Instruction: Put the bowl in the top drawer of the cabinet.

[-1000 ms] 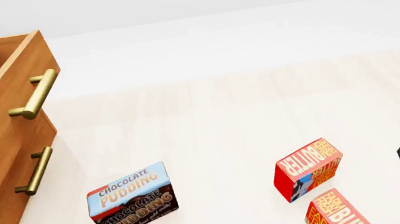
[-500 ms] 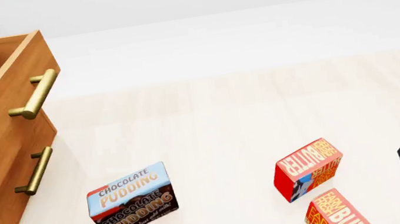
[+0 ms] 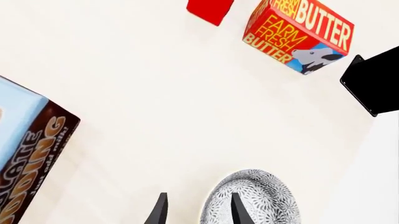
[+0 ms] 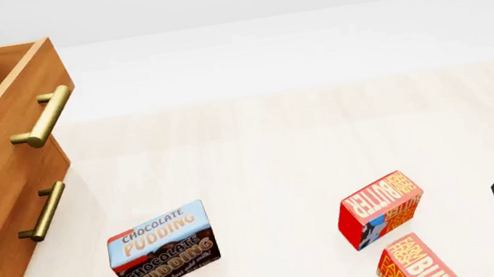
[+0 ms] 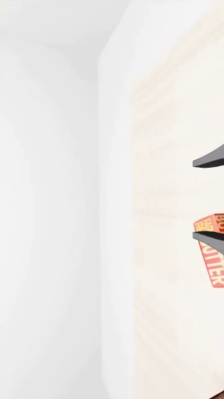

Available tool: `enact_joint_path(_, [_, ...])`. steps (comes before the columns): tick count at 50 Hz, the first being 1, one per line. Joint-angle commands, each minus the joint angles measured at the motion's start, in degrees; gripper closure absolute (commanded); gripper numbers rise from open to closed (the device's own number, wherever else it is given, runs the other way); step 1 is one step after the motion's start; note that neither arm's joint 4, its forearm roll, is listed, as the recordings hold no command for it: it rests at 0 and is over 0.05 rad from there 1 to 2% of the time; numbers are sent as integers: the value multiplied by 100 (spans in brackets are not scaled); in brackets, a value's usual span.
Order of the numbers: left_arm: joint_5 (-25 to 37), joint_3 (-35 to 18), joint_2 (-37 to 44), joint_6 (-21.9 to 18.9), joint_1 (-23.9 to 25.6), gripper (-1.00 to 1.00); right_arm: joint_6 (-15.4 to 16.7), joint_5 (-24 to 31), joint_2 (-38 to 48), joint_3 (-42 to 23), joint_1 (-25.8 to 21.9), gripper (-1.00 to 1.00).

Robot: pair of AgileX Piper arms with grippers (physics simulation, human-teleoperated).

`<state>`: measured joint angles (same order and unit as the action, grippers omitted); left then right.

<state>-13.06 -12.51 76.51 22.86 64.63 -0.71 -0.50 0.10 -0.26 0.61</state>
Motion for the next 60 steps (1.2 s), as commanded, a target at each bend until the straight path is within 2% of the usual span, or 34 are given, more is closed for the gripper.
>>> enact_joint_path(1, [-212,97,113,59,-18,-100,3,2,0,0,10,-100])
enact_joint_path(14, [-315,115,205,69,-5,-100,-3,-1,0,0,4,-100])
enact_joint_path(15, [-280,101,185,49,-26,100,-3,0,0,0,5,-100])
enact_joint_path(28, [152,-49,-302,-227,-251,100,-10,-13,-2,0,-15,-100])
enact_joint_path(46, [856,-296,-1064,-314,-100,100,-2,-30,-4,0,-52,-100])
enact_joint_path(55, [1331,-567,-1394,-454,-138,100,-11,-47,-5,0,-74,-100])
enact_joint_path(60, [1514,-723,-1513,-404,-79,100,-5,-45,-5,-1,-88,-100])
